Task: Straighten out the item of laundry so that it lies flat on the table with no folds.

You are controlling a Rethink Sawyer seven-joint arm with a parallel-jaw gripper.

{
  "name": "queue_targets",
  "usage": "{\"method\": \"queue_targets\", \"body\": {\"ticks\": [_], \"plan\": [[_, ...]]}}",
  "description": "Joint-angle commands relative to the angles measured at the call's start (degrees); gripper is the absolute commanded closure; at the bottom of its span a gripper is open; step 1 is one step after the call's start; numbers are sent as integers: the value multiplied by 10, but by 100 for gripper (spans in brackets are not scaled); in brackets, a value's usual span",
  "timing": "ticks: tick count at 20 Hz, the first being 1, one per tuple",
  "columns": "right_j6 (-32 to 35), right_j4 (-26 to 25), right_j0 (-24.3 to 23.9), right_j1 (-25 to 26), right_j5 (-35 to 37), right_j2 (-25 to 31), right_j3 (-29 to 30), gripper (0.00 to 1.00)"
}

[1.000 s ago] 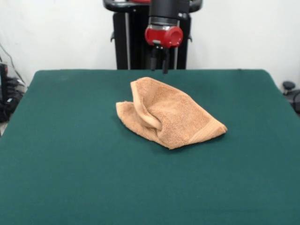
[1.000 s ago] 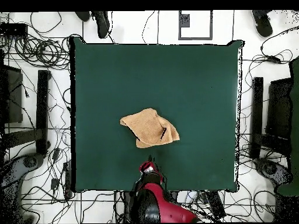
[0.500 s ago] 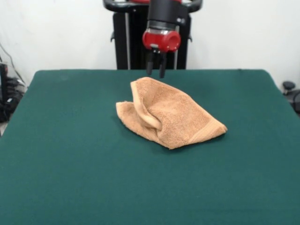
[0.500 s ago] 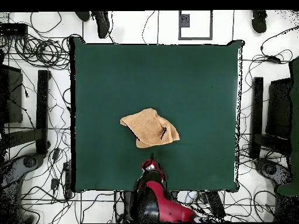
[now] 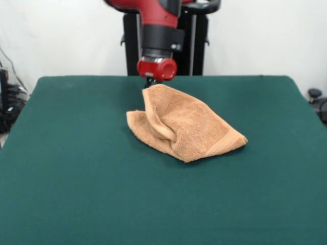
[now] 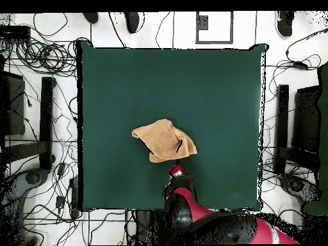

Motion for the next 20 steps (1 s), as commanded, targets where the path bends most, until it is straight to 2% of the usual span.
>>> {"method": "queue_targets", "body": {"ticks": [1,5,9,11,14,16,20], "plan": [[53,-39,-18,55,57,82,-142,0],[61,-46,-21,55,61,88,-141,0],[71,-20,-19,17,107,86,-98,0],[76,-13,-17,-10,114,83,-71,0],[83,27,11,-106,156,61,0,0],[82,39,17,-153,195,60,24,0],[83,36,9,-177,230,70,32,0]]}}
